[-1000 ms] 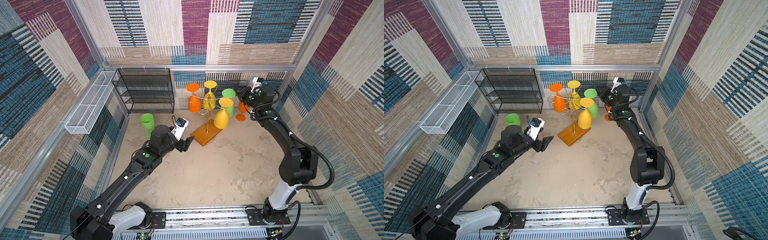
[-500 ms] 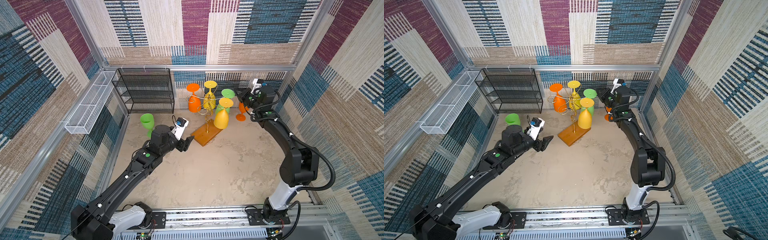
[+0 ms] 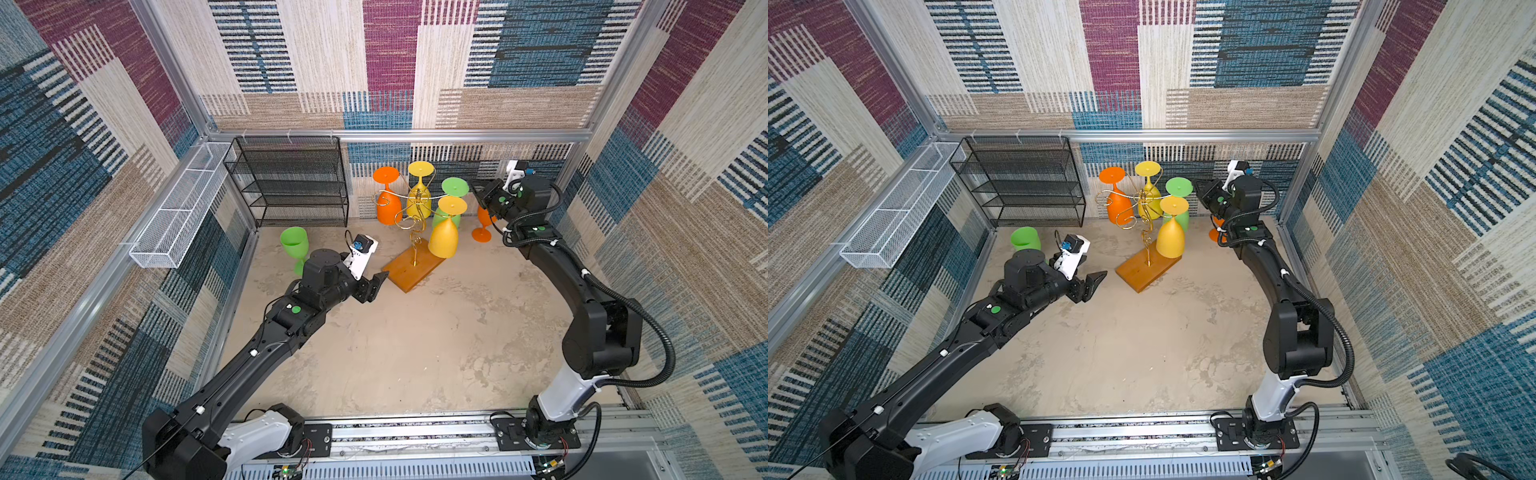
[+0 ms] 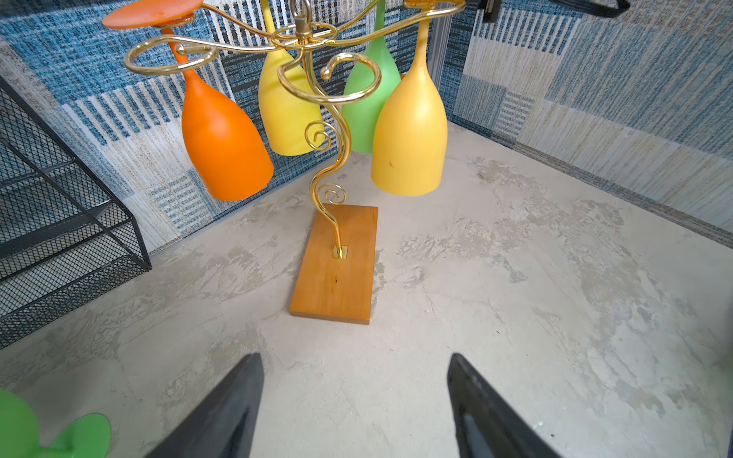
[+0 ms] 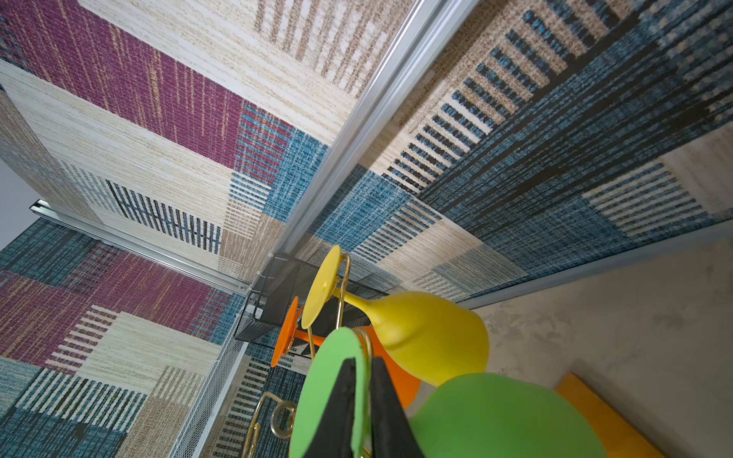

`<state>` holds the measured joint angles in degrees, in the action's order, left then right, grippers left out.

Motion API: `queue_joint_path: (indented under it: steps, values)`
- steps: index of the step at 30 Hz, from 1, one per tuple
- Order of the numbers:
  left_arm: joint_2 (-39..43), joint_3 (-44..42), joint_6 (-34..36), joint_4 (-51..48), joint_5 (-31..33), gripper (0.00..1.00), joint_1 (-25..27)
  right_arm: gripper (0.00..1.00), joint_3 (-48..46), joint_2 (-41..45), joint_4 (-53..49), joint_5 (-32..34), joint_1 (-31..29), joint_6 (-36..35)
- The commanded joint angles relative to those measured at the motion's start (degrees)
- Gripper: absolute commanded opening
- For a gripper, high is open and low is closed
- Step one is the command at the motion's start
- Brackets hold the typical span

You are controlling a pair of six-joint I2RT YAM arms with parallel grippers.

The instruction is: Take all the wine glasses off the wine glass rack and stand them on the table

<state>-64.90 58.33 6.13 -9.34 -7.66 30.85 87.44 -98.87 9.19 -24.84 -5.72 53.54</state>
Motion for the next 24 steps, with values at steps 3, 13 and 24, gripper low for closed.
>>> queue_joint_path:
  steps: [3, 13, 24]
  values:
    - [-0.05, 0.65, 1.25, 0.04, 0.7, 0.76, 0.0, 0.23, -0.88, 1.06, 1.14, 0.23, 0.0, -1.35]
    - [0.15, 0.83, 1.65, -0.32, 1.33, 0.75, 0.08, 0.34, -1.07, 0.83, 0.92, -0.63, -0.53, -2.05]
    - [0.28, 0.91, 1.76, -0.41, 1.5, 0.75, 0.1, 0.14, -0.69, 0.69, 0.74, -0.65, -1.24, -2.13]
